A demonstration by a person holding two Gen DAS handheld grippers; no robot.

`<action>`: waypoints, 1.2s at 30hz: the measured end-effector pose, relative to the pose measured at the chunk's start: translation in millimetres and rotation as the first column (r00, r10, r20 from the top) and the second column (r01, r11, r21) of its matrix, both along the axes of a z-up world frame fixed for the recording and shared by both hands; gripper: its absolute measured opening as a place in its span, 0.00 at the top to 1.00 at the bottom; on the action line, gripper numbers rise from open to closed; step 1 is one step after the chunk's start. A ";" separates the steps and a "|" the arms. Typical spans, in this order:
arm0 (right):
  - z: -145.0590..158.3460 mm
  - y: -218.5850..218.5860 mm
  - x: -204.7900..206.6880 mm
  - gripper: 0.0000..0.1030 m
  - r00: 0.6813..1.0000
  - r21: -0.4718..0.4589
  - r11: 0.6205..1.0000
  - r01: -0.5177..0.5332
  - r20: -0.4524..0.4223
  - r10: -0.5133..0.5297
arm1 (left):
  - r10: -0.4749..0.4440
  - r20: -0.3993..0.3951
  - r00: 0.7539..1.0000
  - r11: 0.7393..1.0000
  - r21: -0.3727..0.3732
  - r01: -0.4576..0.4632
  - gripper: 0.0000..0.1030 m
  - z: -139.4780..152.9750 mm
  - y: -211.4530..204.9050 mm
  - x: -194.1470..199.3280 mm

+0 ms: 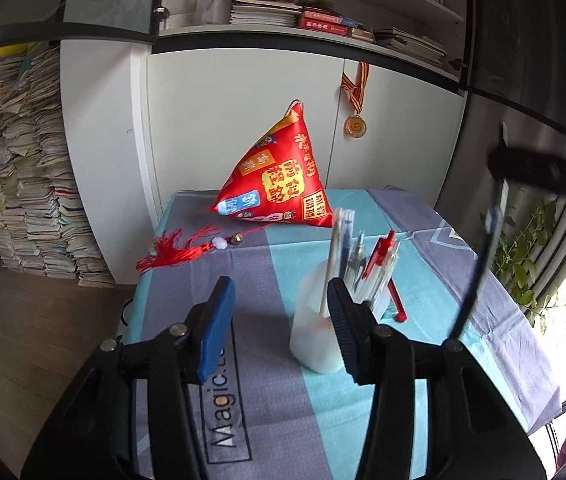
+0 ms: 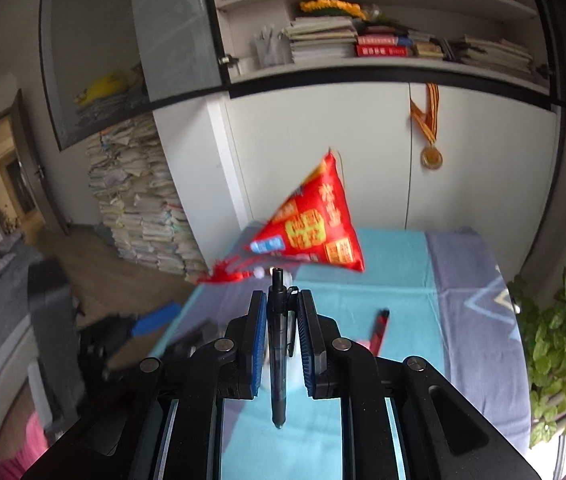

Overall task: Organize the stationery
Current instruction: 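Drop the yellow pencil into the cup with the left gripper while the right lowers the black pen in, then grasp the red utility knife with the right gripper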

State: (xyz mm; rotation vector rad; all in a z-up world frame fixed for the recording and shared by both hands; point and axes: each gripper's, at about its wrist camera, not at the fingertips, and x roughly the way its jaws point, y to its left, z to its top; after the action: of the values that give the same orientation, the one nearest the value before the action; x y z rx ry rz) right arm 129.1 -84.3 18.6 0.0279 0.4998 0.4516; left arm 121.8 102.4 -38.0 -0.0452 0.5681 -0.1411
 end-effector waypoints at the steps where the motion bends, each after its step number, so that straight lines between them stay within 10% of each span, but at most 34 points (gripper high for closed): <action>1: 2.8 3.8 2.4 0.84 1.000 0.004 1.000 0.008 0.022 -0.008 | 0.007 -0.002 1.000 1.000 -0.001 -0.007 0.54 -3.2 2.7 -2.7; 36: -75.0 20.5 28.2 0.84 0.996 -0.110 0.994 0.018 -0.082 -0.027 | -0.017 -0.168 0.986 1.000 -0.016 0.014 0.53 -63.2 5.4 -22.2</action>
State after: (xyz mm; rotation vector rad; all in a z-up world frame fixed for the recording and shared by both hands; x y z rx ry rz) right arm 157.3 -63.8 -56.4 -0.0533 0.6051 0.4018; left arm 99.6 107.8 -101.2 -0.0670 0.7360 -0.1575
